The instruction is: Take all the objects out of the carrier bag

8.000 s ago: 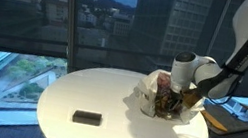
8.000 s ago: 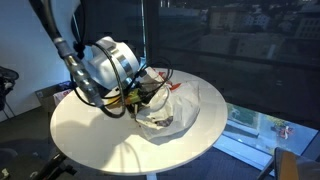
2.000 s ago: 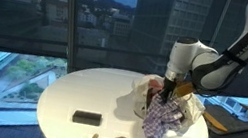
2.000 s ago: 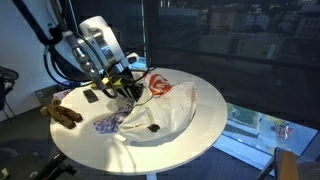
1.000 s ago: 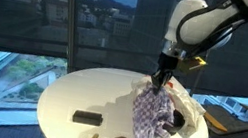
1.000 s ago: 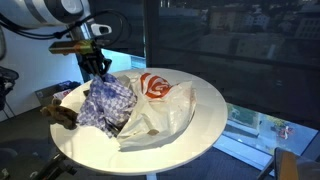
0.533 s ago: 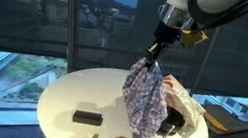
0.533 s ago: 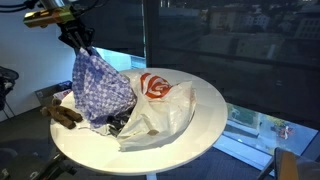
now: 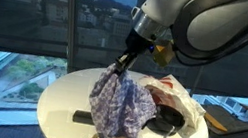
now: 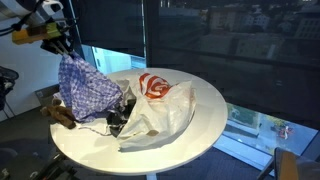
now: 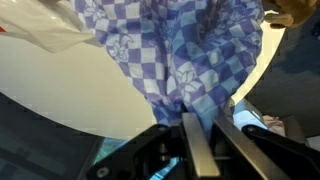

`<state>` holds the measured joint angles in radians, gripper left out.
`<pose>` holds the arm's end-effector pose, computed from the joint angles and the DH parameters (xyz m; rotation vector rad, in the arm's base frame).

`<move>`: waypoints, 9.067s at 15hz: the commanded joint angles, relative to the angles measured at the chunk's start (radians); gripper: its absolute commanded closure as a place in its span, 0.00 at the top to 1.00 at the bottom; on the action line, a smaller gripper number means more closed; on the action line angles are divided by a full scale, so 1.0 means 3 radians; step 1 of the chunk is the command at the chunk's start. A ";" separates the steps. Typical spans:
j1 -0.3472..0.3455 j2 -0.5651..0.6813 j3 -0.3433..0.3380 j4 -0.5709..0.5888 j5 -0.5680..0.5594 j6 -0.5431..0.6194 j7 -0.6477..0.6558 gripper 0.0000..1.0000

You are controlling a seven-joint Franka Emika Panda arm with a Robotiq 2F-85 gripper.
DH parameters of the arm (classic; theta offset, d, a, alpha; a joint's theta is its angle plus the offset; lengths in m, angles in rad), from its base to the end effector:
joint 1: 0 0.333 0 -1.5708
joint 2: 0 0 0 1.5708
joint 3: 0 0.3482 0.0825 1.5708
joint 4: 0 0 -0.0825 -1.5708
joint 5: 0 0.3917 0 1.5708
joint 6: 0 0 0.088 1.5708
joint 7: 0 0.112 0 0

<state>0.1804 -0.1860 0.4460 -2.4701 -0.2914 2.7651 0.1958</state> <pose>0.3937 0.3045 0.4266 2.8188 1.0123 0.7803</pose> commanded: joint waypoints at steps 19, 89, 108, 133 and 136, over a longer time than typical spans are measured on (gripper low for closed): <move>-0.0553 0.0297 -0.0244 -0.0409 -0.1409 -0.0574 0.0941 1.00; 0.0806 0.1539 -0.0795 -0.0408 -0.0210 0.1118 -0.0366 0.28; 0.1498 0.1125 -0.2738 -0.0216 -0.0893 0.0467 0.0643 1.00; 0.1167 0.2967 -0.3265 0.0903 -0.0412 0.1539 0.1450 0.66; 0.1404 0.3060 -0.3415 0.0928 0.0345 0.1581 0.0844 0.43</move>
<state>0.5343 0.6736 -0.5240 -2.2323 -0.3206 3.2062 0.5471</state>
